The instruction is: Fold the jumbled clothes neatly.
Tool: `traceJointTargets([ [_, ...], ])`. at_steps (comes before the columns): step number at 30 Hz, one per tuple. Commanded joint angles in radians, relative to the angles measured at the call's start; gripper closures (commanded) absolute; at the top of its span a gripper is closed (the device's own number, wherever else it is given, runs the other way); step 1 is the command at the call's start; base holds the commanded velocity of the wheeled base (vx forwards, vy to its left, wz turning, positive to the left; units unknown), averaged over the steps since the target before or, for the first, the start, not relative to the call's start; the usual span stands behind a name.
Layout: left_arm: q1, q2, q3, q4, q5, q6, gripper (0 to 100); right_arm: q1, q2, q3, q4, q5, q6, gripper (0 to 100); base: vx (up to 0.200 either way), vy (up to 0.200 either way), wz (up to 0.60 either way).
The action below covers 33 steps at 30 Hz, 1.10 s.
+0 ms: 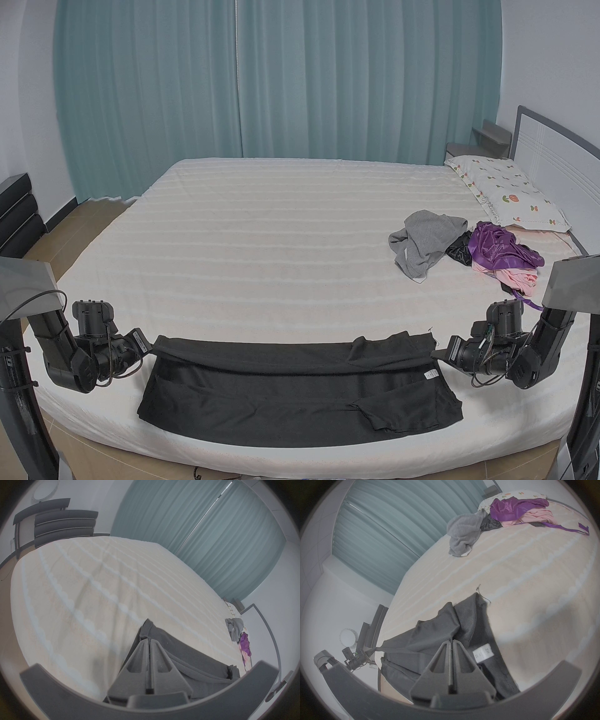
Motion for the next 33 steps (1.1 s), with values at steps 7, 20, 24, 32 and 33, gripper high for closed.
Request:
traceJointTargets([
  [7, -0.009, 0.042, 0.025, 0.003, -0.001, 0.002, 100, -0.007, 0.066, 0.035, -0.006, 0.002, -0.054, 100, 0.000, 0.000, 0.00],
  [20, -0.014, 0.022, 0.025, 0.003, -0.001, 0.003, 0, -0.018, 0.011, 0.031, -0.009, 0.003, -0.062, 0, 0.000, 0.000, 0.00],
  [24, -0.012, 0.011, -0.019, 0.009, 0.001, -0.004, 0, -0.024, -0.022, 0.000, -0.007, 0.002, -0.051, 0, 0.000, 0.000, 0.00],
  [32, -0.047, 0.075, -0.199, 0.093, 0.008, -0.043, 0, -0.024, 0.073, -0.104, -0.010, -0.007, 0.067, 0, 0.000, 0.000, 0.00],
  [33, -0.055, 0.089, -0.216, 0.102, 0.011, -0.044, 0, -0.026, 0.096, -0.109, -0.012, -0.011, 0.076, 0, 0.000, 0.000, 0.00],
])
